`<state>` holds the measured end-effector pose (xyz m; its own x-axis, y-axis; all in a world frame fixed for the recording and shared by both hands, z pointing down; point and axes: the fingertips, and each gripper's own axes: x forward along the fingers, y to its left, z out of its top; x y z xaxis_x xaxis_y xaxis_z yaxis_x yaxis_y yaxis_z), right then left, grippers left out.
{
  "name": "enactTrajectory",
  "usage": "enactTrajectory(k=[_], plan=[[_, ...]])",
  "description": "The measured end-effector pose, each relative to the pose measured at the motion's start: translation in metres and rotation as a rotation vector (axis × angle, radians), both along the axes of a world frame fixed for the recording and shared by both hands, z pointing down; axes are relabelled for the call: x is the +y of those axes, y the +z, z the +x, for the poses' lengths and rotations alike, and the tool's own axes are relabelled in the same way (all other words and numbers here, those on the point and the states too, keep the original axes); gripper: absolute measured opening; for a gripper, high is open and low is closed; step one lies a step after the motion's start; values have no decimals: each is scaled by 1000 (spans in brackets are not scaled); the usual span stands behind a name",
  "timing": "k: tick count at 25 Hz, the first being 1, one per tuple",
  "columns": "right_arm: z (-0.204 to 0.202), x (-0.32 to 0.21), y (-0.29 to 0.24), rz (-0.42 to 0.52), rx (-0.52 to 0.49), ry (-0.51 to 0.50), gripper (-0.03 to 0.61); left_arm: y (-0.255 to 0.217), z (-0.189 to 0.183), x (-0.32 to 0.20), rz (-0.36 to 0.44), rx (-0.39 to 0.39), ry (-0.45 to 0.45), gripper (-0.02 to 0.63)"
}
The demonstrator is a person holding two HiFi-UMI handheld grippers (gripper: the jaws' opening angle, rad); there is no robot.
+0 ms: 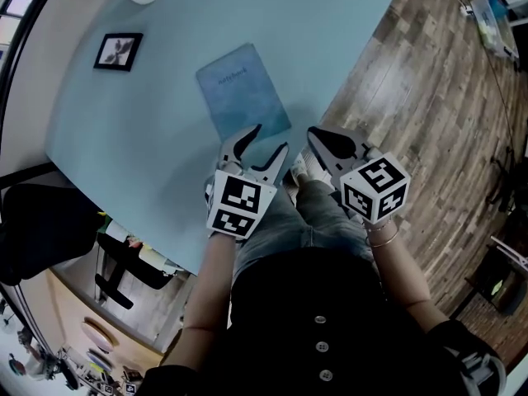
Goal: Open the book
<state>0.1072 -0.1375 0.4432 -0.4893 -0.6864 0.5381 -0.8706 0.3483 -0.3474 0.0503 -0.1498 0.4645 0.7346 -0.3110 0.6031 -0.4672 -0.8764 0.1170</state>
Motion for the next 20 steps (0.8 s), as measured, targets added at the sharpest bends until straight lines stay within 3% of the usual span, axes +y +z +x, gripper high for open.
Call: enactTrajectory(k=[9,20], plan=[[14,-1,12,-29,-26,27,2,16,26,-3,11,-65,72,226],[19,10,28,-76,-93,62,2,32,34,-8,-2,-139,61,192]])
